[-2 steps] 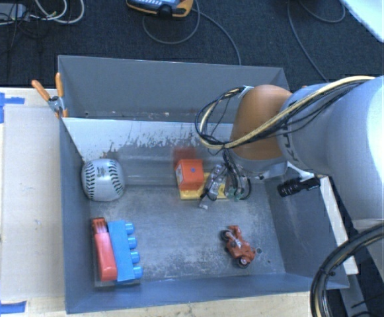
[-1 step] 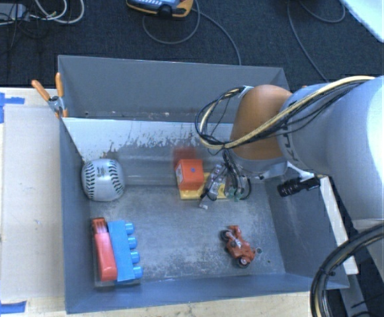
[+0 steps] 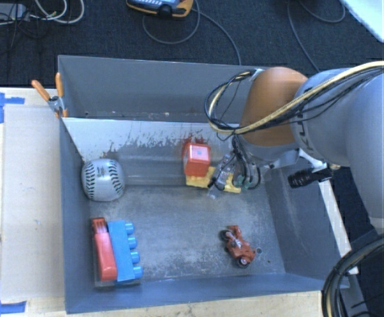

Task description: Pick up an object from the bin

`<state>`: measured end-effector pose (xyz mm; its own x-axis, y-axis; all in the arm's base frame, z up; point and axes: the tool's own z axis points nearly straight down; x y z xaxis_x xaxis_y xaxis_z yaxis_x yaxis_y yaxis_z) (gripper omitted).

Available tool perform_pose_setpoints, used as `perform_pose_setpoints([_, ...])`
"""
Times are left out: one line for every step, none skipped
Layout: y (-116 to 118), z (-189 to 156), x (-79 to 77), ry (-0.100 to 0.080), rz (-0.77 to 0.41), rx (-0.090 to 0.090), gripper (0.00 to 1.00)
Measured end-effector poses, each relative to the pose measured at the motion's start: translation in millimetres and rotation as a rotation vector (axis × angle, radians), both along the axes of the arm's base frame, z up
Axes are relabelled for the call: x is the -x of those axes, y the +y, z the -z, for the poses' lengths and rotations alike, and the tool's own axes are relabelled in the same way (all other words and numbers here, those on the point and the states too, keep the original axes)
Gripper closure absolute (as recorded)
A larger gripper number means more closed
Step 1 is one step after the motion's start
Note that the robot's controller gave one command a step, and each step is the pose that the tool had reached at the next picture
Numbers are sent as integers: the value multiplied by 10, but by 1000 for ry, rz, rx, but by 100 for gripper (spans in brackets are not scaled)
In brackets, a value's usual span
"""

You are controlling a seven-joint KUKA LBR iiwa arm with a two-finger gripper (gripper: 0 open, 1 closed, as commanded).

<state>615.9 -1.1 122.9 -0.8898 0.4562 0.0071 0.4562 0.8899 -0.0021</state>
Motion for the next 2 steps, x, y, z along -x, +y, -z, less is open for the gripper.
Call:
perform_pose_setpoints([-141, -603, 50, -2, 4, 0, 100])
perform_pose_setpoints([-472, -1418, 75, 0, 53, 1, 100])
